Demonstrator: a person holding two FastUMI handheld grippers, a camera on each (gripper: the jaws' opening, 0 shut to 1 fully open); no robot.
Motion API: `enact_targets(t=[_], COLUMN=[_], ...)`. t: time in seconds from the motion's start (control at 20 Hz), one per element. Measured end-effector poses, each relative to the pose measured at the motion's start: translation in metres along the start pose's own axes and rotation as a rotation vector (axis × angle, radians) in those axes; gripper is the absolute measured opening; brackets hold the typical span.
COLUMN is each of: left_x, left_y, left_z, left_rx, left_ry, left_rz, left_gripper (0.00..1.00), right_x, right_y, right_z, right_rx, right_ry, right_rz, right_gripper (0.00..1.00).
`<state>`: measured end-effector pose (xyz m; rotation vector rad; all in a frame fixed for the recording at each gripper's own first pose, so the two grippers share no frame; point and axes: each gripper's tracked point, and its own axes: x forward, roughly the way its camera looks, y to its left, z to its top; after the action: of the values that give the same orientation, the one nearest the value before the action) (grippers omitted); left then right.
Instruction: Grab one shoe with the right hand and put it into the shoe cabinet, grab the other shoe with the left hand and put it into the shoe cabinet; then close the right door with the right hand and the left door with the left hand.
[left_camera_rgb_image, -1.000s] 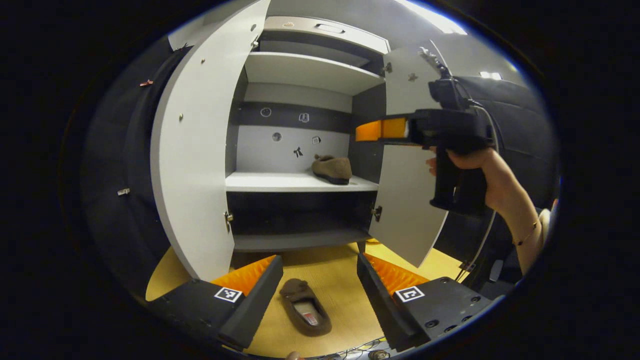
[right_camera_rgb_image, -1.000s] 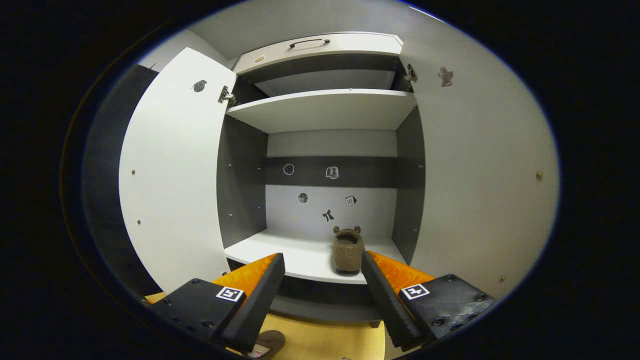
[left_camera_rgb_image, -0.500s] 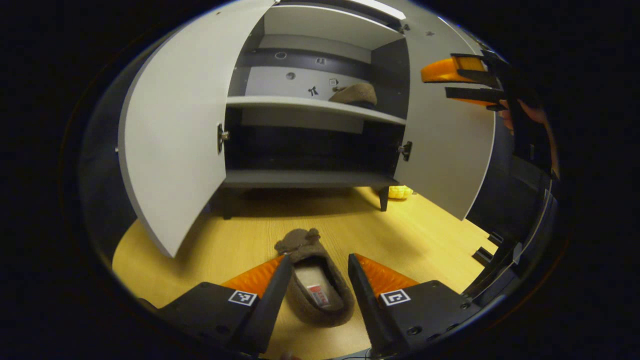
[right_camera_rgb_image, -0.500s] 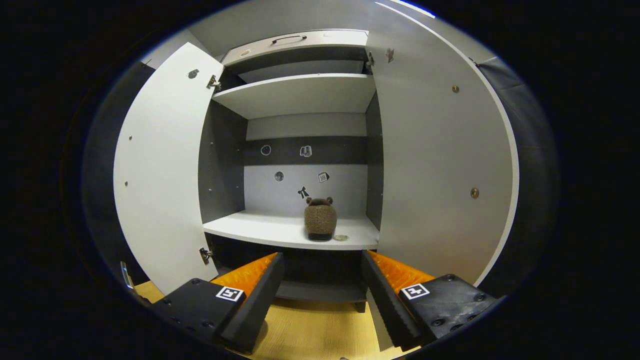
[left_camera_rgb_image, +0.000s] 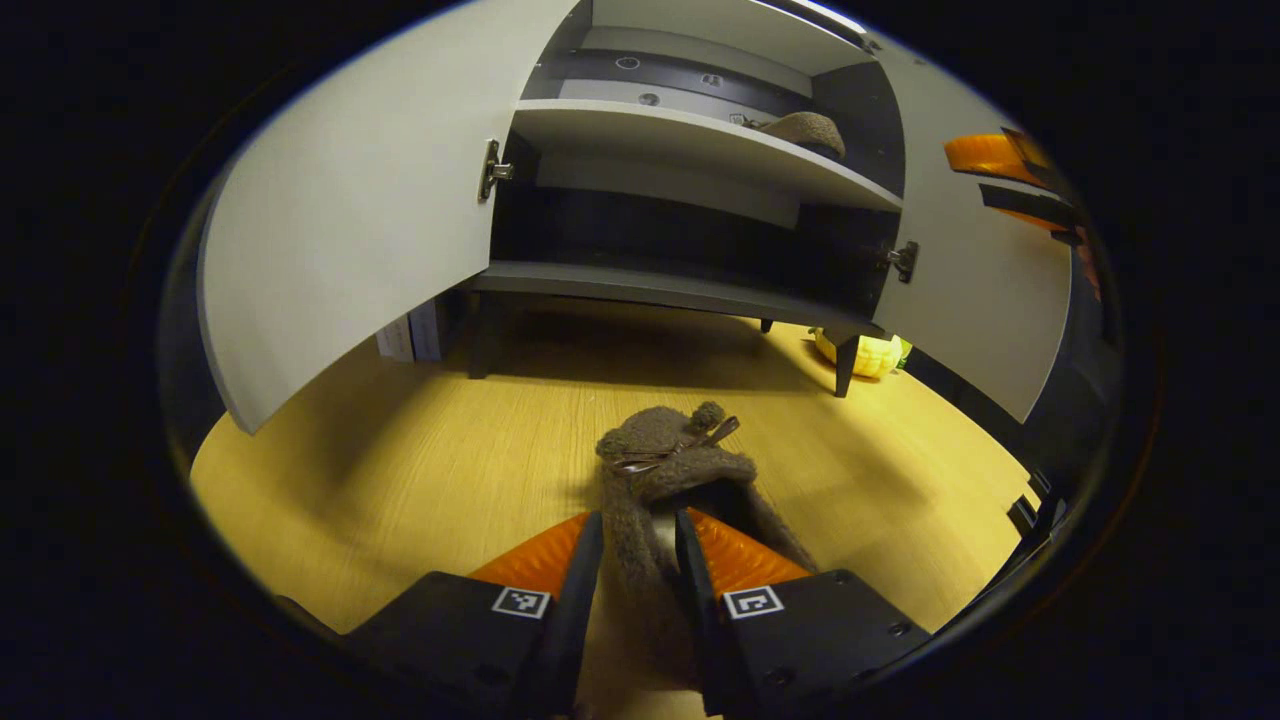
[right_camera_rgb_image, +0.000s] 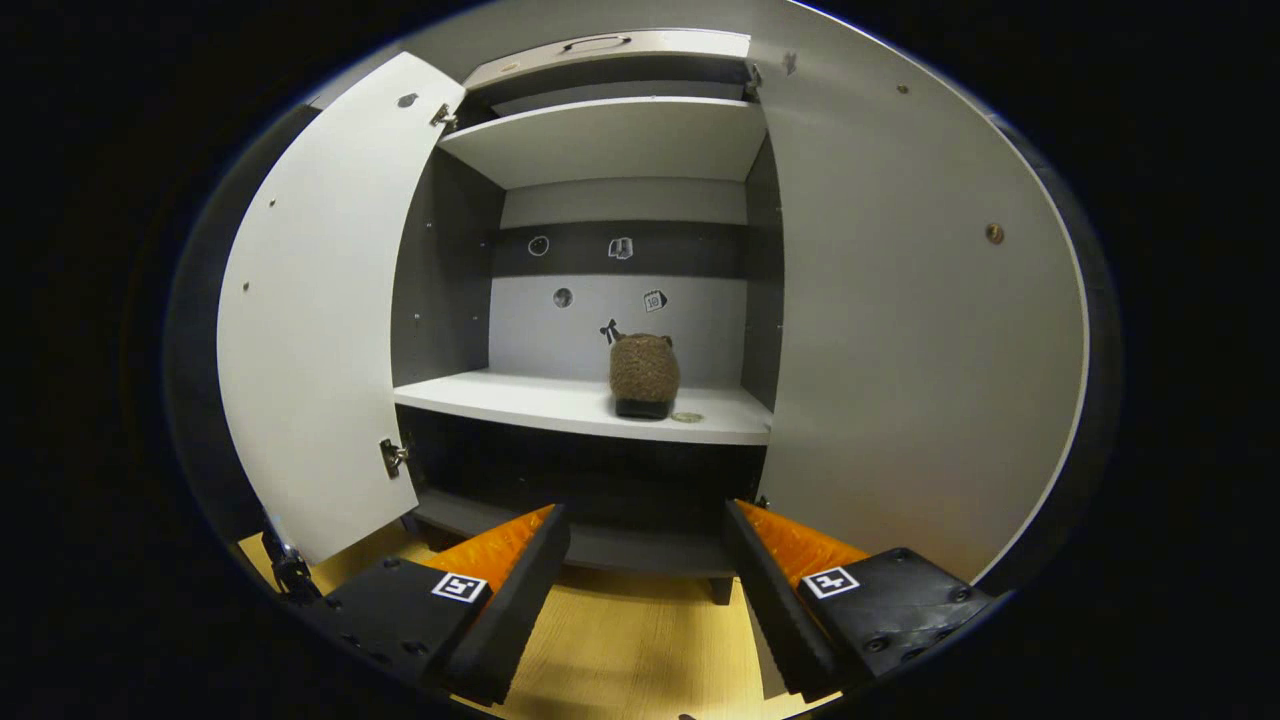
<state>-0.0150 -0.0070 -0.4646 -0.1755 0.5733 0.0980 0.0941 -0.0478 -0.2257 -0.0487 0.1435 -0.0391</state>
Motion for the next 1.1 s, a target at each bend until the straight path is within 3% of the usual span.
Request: enact_targets(t=[0.3, 0.45, 0.55, 0.65, 0.8, 1.1], left_x=[0.020, 0.026, 0.026, 0.023, 0.005, -0.094], left_y=[0.006, 0.011, 0.008, 0.003, 0.004, -0.015], left_z=[0.005, 0.007, 0.009, 0.010, 0.029, 0.110], left_rx=[0.033, 0.059, 0.078, 0.070, 0.110, 0.039], left_ry=[-0.008, -0.006, -0.005, 0.004, -0.012, -0.096], left_rz=[0.017, 0.031, 0.014, -0.008, 0.016, 0.002], left_gripper=[0.37, 0.14, 0.07, 0.05, 0.05, 0.05], right_x=[0.011, 0.016, 0.018, 0.018, 0.016, 0.011], right_y=[0.011, 0.014, 0.018, 0.022, 0.023, 0.019], right_z=[-0.018, -0.023, -0.023, -0.025, -0.027, -0.015], right_rx=[-0.012, -0.017, -0.022, -0.031, -0.051, -0.049], right_ry=[0.037, 0.054, 0.056, 0.061, 0.070, 0.087], right_rz=[0.027, 0.033, 0.041, 0.052, 0.060, 0.048], right_gripper=[0.98, 0.98, 0.98, 0.98, 0.99, 0.98])
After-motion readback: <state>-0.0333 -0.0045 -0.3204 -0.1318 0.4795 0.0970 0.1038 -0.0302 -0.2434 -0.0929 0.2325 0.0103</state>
